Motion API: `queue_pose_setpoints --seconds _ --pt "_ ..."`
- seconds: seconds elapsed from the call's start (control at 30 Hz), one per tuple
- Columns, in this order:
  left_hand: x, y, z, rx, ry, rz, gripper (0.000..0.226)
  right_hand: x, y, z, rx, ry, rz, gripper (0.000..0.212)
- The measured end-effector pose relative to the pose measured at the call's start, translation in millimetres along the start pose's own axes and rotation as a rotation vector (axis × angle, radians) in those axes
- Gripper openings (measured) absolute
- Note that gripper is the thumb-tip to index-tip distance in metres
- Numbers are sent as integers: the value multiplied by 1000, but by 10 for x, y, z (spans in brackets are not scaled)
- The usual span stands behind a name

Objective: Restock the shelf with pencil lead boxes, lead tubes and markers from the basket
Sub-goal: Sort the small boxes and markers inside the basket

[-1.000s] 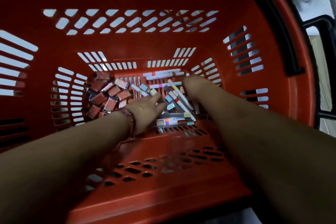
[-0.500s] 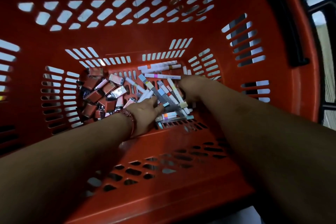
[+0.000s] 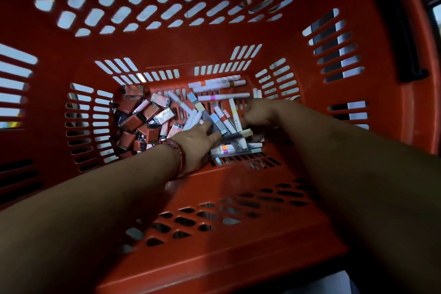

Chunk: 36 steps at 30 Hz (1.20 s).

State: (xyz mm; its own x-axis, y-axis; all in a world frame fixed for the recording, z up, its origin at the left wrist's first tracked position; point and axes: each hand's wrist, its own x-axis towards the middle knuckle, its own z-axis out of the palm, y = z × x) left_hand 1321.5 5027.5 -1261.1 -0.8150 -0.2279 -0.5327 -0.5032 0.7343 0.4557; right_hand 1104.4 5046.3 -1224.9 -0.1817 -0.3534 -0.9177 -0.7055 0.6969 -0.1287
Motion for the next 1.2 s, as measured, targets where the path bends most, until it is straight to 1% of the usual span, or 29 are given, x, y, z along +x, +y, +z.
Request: queue_pose_setpoints --seconds 0.1,0.2,0.27,0.33,0.37,0.47,0.5,0.57,0.63,0.67,0.77,0.83,0.87,0.9,0.93,0.97,1.0,1.03,1.07,1.1,1.2 --pt "-12 3 1 -11 8 7 43 -17 3 -21 133 -43 -10 13" --pt "-14 13 -16 -17 -1 5 42 -32 -7 -46 167 4 -42 10" --pt "-14 22 -20 -25 -4 3 41 -25 -7 -51 224 8 -56 14" --pt "-15 31 -22 -29 -2 3 40 -20 -16 -39 266 -6 -74 23" --pt "-15 29 -20 -28 -3 2 39 -5 -20 -25 261 -19 -75 26" --pt "-23 9 -19 -55 0 8 34 -19 -61 -7 185 -28 -78 20" --pt "-29 -3 -28 -63 -1 14 31 -28 -66 -23 173 -1 -77 19" --pt "-48 -29 -64 -95 -8 24 24 -51 -74 -91 167 116 -88 15" --pt "-80 -80 -108 -138 -31 2 19 -73 -69 -174 247 260 -91 8" --pt "-93 -97 -139 -157 -41 -7 19 -102 -67 -206 308 311 -92 8" --pt "-120 -138 -283 -236 -4 -73 18 -206 -97 -252 454 338 -97 11" --pt "-139 -161 -424 -330 105 -189 18 -290 -187 -249 584 260 -119 14" --pt "-145 -180 -493 -445 169 -254 25 -310 -244 -234 659 182 -136 18" --pt "-159 -199 -559 -616 205 -291 39 -337 -310 -205 719 93 -160 21" --pt "-186 -220 -616 -810 201 -297 57 -354 -384 -164 754 10 -178 24" --pt "-218 -247 -669 -948 169 -292 76 -363 -457 -120 770 -60 -195 24" --pt "-246 -272 -710 -994 132 -271 91 -387 -537 -71 773 -108 -213 23" --pt "-273 -279 -749 -996 99 -240 96 -392 -605 -27 777 -140 -229 22" --pt "-301 -277 -781 -982 88 -213 94 -414 -676 13 786 -163 -246 23" --pt "-332 -272 -811 -966 92 -201 86 -422 -730 47 808 -176 -259 24" --pt "-414 -317 -858 -945 156 -247 62 -437 -827 129 949 -223 -290 28"
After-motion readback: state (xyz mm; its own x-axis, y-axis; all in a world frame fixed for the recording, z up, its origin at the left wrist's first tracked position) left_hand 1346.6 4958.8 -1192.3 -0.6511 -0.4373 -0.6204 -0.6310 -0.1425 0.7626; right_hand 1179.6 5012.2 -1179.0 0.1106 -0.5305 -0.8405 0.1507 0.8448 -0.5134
